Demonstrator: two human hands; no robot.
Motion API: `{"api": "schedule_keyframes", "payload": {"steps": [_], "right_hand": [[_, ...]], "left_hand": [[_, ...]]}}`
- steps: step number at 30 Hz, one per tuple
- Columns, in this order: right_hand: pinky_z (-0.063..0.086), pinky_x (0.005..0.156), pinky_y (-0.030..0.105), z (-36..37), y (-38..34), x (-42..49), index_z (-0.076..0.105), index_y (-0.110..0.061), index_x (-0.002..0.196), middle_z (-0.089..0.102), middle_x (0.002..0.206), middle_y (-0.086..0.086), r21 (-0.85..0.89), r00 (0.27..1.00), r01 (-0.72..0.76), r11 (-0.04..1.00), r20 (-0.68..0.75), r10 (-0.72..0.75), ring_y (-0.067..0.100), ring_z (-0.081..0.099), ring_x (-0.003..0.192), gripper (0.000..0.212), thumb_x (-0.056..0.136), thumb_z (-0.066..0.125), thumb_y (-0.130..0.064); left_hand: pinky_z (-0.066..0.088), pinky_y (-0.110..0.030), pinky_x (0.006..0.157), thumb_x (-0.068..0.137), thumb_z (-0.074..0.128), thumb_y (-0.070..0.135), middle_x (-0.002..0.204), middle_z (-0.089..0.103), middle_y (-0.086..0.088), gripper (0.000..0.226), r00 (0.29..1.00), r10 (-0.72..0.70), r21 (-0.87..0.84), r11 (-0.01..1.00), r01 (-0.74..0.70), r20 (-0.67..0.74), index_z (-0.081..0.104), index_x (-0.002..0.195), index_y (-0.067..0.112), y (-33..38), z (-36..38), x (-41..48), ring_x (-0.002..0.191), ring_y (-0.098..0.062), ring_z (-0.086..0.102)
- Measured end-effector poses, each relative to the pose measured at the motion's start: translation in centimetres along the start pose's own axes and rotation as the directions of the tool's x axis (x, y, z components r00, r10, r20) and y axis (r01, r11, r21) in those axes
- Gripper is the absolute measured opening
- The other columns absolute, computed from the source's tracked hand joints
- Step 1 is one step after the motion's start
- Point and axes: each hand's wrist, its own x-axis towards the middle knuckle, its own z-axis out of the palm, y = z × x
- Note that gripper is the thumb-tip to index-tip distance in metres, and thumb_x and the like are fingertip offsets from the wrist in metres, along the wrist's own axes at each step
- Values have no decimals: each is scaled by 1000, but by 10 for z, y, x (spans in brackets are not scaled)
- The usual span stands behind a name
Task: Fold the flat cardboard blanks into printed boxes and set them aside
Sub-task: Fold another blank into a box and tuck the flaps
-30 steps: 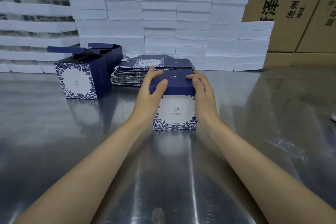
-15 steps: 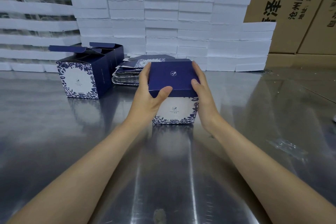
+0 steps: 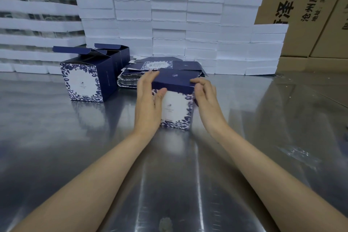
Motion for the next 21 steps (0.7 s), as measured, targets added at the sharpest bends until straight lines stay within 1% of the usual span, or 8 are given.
{"api": "schedule_keyframes", "payload": {"steps": [3,6,8,10,13,16,18,21], "right_hand": [[28,108,15,8,2,-4,46,-41,121,37,120,-3,-40,997,25,999,79,-22,6,43,119,23,102,34,-36],[24,95,-3,10,3,-6,44,-43,125,34,116,-10,-30,994,44,999,106,-41,-11,39,114,25,103,35,-34],[24,89,-6,9,4,-6,42,-43,125,33,113,-15,-27,992,60,998,117,-56,-23,37,105,26,103,37,-30],[25,90,-4,9,4,-5,41,-43,126,32,112,-16,-29,989,67,997,130,-62,-22,37,105,27,103,37,-28],[26,103,9,10,5,-6,36,-42,132,32,116,-9,-43,986,73,996,151,-65,-8,38,117,32,104,36,-27],[17,98,-3,14,10,-11,23,-42,140,29,126,-6,-91,973,106,990,217,-84,-20,29,117,41,105,34,-24],[18,99,-2,17,15,-15,14,-43,142,26,132,-7,-111,964,107,988,255,-75,-19,28,120,49,104,38,-23],[29,113,25,22,23,-17,8,-42,145,23,139,-4,-143,953,106,984,296,-60,-3,29,132,60,102,45,-22]], "left_hand": [[24,-1,90,99,48,22,149,24,-8,37,1000,-2,81,997,4,-25,47,135,13,-5,3,0,120,18,27],[24,-20,106,82,55,65,156,4,4,78,997,-54,161,986,46,47,33,142,19,-9,8,-1,143,-10,15],[28,-34,113,67,59,77,158,-4,2,103,996,-58,237,971,39,73,25,146,20,-9,10,-2,147,-20,8],[30,-44,114,64,61,76,159,-6,-4,108,995,-67,268,962,45,72,23,147,18,-9,12,-3,147,-26,8],[32,-47,113,65,63,71,159,-4,-5,103,996,-86,278,958,73,35,26,144,17,-9,12,-1,146,-27,10],[30,-47,112,67,71,59,159,-1,-9,97,996,-84,304,950,76,13,30,142,13,-12,8,2,145,-28,11],[30,-47,112,69,76,50,159,-2,-9,94,997,-83,307,949,77,6,31,142,12,-15,7,3,145,-30,11],[29,-47,113,68,78,48,159,-1,-8,94,996,-87,317,944,92,-28,31,142,13,-18,6,4,145,-31,13]]}}
